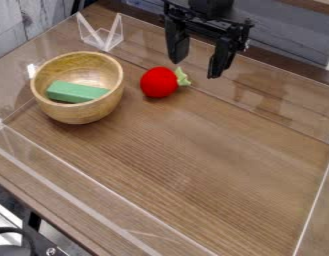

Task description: Remove the green block from the brown bowl and put it on the table

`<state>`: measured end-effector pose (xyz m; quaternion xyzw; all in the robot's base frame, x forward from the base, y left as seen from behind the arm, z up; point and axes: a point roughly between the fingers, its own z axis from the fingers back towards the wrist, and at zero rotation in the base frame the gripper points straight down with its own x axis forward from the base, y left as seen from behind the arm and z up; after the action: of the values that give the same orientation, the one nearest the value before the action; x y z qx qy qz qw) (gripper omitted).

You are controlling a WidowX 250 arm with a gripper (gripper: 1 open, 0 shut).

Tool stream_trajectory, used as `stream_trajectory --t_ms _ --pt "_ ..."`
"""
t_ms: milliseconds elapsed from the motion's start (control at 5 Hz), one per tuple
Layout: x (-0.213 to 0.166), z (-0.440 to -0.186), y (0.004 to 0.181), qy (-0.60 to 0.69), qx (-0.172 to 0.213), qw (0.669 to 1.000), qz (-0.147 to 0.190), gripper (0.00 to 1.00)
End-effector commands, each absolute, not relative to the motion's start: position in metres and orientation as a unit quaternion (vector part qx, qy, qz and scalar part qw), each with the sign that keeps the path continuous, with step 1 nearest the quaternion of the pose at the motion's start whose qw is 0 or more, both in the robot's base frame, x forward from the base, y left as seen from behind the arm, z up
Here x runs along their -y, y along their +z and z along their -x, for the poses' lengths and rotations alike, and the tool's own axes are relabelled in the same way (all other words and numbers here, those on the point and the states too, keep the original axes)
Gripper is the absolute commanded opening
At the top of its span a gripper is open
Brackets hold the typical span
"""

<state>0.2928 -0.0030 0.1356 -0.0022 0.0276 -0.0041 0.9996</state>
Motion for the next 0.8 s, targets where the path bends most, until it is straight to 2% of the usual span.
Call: stream_trajectory --t_ms 0,400,600 --pt "0.001 -0.288 0.135 -0.021 -0.036 0.999 0.003 1.00" --pt "-0.008 -0.272 0.134 -0.030 -0.047 0.998 0.009 1.00" --pt "-0.023 -0.259 0.139 -0.029 -0.040 0.999 0.014 1.00"
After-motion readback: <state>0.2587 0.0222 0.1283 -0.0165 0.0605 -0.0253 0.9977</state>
